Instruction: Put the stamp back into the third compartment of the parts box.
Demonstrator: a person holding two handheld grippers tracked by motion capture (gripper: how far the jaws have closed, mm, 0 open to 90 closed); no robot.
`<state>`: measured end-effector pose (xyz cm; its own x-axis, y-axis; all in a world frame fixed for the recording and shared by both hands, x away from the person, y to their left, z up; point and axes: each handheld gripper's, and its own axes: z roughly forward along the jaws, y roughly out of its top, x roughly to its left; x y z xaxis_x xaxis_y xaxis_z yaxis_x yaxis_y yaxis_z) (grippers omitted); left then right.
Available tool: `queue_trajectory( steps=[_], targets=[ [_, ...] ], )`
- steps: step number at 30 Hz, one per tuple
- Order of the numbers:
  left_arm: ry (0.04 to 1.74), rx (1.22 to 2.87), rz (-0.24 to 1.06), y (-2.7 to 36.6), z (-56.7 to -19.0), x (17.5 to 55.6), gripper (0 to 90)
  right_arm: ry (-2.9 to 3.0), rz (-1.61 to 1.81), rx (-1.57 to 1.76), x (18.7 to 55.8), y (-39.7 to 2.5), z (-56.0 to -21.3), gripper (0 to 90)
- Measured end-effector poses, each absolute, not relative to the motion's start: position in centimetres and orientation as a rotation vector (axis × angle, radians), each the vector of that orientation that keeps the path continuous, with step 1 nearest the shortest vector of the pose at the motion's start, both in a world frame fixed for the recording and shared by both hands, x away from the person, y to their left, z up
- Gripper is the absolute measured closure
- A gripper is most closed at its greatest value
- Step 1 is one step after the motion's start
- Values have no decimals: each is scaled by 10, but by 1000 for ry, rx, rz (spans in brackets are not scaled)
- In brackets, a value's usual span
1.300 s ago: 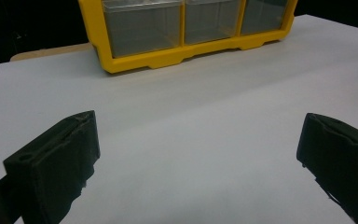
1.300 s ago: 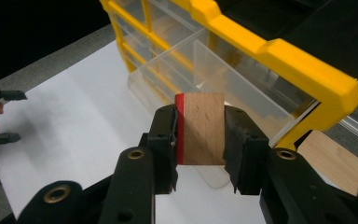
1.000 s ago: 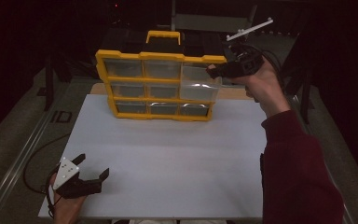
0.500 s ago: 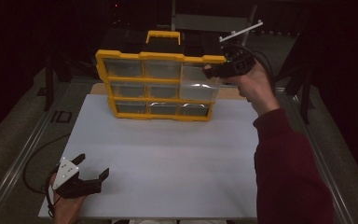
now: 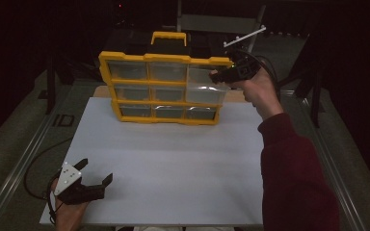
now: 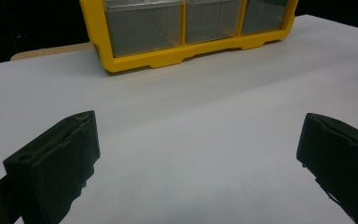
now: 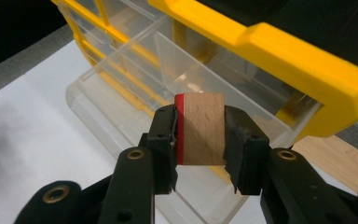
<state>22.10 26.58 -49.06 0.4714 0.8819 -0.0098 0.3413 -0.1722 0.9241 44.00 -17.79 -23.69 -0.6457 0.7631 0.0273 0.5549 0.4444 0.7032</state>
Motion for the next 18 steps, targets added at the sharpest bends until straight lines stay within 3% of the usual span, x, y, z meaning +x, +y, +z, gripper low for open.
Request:
queue_trajectory(
  steps=[9,18],
  targets=[
    [1048,1738,687,266,-491,221,0,2413,982,1148,444,-174,-245,646],
    [1047,1740,686,266,-491,221,0,2409,1100,1150,441,-179,-240,268]
  ],
)
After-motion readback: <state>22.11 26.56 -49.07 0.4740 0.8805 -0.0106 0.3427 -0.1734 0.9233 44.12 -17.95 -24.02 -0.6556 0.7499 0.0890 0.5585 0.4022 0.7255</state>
